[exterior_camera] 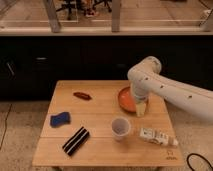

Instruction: Move the arm in a circular motion

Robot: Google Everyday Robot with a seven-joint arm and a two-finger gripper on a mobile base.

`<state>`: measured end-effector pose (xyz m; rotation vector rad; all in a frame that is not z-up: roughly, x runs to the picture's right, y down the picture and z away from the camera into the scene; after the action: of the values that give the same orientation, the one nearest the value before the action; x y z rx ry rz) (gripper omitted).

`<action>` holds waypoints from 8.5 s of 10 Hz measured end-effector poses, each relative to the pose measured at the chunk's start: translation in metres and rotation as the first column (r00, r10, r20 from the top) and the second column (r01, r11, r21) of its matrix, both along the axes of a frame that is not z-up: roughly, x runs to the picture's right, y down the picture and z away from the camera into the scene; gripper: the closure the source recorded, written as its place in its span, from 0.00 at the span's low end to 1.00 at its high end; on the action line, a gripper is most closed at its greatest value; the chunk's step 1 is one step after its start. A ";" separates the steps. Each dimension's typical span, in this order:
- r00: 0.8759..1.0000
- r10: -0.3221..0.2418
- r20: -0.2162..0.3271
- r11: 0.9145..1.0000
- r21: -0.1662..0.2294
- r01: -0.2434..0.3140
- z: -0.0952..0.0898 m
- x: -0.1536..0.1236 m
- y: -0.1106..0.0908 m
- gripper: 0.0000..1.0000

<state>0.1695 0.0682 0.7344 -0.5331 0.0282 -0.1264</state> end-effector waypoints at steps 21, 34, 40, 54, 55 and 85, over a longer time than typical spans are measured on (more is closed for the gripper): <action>1.000 0.010 0.006 1.000 0.019 -0.010 0.040 -0.021 -0.017 0.20; 1.000 -0.022 0.021 1.000 0.010 0.022 0.056 -0.022 -0.011 0.20; 0.999 -0.031 0.026 0.999 0.011 0.031 0.058 -0.018 -0.007 0.20; 0.997 -0.076 0.035 0.997 0.030 0.074 0.059 -0.007 -0.002 0.20; 0.996 -0.081 0.037 0.996 0.033 0.080 0.060 -0.009 -0.003 0.20; 0.957 -0.270 0.104 0.962 0.073 0.263 0.066 -0.009 -0.010 0.20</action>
<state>0.1600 0.0584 0.8001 -0.4605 -0.0068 -0.4185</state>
